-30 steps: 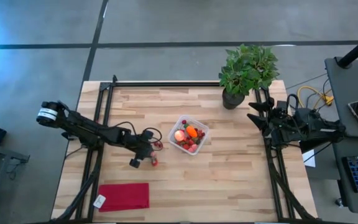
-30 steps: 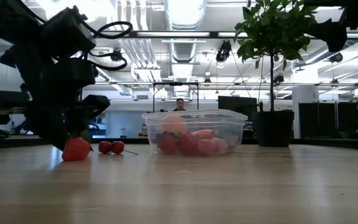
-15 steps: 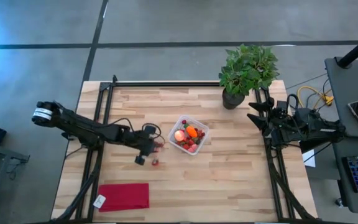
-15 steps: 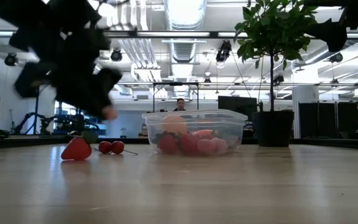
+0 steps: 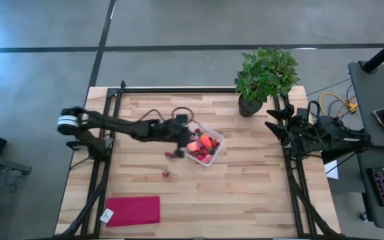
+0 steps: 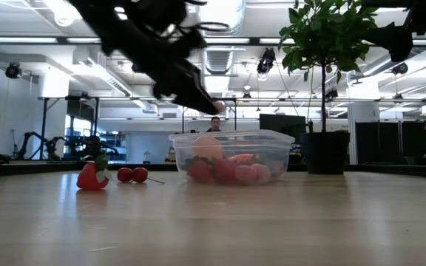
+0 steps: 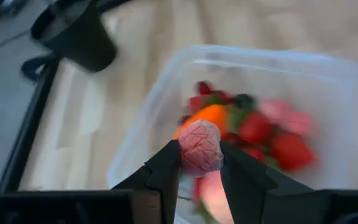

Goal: Pick and placing Produce into tupperware
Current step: Put the pink peach into the transparent container, then put the red strawberry into the transparent container

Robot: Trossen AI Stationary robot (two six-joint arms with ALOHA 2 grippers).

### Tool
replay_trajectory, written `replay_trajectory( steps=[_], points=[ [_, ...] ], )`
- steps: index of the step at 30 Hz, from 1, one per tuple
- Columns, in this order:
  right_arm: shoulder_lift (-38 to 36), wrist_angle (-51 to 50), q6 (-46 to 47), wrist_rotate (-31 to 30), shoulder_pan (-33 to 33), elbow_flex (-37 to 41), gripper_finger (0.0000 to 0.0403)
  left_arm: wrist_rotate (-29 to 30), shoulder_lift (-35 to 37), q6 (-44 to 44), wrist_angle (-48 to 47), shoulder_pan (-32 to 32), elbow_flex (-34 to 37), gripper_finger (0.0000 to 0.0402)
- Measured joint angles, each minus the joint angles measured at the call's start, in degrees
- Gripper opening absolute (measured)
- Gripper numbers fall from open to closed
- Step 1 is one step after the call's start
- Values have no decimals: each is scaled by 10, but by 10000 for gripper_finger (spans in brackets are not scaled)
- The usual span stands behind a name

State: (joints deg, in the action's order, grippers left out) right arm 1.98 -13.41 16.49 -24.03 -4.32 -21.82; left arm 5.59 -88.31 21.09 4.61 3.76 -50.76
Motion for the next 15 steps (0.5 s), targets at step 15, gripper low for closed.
replay_trajectory(
  steps=[15],
  points=[
    [0,0,0,0,0,0,322,69,-146,-13,-11,5,-165,191]
  ],
)
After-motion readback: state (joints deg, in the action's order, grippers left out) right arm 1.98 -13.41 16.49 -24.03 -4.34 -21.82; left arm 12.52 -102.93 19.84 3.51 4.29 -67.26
